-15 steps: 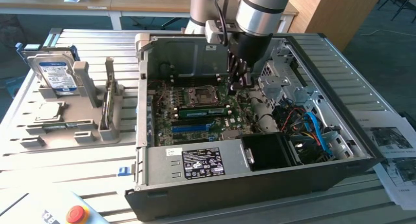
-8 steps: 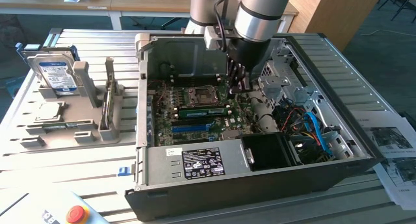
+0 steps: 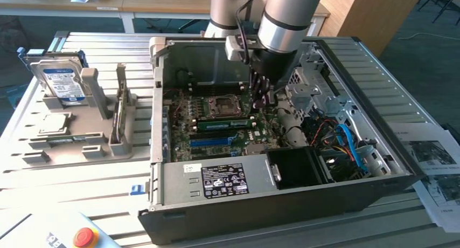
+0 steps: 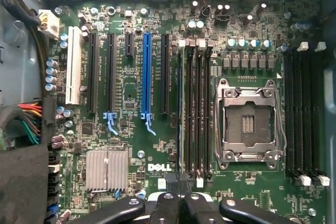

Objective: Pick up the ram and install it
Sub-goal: 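Press down the ram until it locks into place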

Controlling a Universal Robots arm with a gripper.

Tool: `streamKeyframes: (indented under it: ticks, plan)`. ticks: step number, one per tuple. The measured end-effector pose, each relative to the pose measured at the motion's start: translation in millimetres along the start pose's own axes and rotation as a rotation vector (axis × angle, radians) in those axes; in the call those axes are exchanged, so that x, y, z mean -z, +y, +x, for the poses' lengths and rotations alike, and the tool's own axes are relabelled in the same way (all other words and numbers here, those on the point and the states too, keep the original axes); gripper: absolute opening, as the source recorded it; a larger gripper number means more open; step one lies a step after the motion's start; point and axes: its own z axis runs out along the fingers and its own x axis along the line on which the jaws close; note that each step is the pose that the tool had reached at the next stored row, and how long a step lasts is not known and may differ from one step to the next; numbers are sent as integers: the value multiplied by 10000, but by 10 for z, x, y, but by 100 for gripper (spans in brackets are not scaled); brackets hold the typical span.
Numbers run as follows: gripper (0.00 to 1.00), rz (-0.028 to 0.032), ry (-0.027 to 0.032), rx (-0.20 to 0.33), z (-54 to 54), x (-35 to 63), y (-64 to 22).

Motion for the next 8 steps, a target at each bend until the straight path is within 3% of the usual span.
streamKeyframes:
  ticks: [8]
  plan:
    - [10,1,54,-4,-12,-109,-7]
